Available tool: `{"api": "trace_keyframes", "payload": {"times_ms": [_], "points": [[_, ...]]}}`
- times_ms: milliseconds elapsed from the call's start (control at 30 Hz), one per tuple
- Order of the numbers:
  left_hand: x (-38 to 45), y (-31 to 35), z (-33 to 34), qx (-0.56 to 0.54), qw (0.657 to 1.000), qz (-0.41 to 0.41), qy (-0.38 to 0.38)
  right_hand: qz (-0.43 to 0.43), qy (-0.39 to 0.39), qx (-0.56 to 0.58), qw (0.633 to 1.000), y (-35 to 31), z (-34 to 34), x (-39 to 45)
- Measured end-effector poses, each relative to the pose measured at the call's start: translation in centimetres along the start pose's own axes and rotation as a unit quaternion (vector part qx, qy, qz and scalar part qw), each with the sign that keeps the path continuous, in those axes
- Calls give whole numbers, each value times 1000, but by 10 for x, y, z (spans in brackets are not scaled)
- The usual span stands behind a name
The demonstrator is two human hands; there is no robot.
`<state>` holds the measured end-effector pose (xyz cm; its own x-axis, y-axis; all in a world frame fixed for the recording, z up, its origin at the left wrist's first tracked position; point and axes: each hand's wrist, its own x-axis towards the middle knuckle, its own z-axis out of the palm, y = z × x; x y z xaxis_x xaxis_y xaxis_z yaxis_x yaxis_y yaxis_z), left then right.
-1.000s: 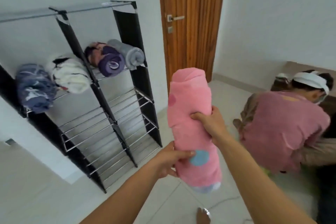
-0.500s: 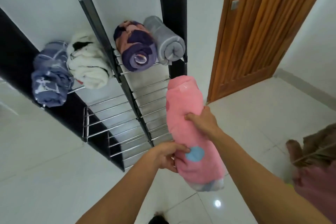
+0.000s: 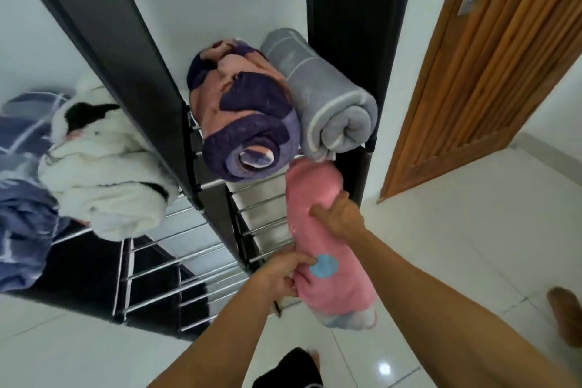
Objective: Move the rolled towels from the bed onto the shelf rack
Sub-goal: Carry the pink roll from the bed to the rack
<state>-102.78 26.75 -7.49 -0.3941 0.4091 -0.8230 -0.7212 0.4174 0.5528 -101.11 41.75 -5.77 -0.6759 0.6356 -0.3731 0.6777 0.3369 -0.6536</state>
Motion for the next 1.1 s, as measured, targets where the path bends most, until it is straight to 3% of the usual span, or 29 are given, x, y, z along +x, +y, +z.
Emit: {"api": "trace_keyframes", "payload": {"times_ms": [167,333,500,633,733,1000,1100], "points": [[37,32,-1,-62,994,89,22,-44,28,-23,998,-11,6,44],[55,30,0,17,997,76,24,-42,-19,-35,998,20,4,40],[61,20,1,52,998,36,8,31,-37,47,998,65,-1,17],[68,16,5,33,999,16,-7,120,-124,195,966,90,-2,4],[75,13,8,-6,999,40,-13,92,-161,240,953,88,3,3],[81,12,3,-109,986,121,-26,-5,-54,169,984,60,11,11],[86,32,1,-62,989,132,-15,-9,-13,143,990,41,10,23]]}}
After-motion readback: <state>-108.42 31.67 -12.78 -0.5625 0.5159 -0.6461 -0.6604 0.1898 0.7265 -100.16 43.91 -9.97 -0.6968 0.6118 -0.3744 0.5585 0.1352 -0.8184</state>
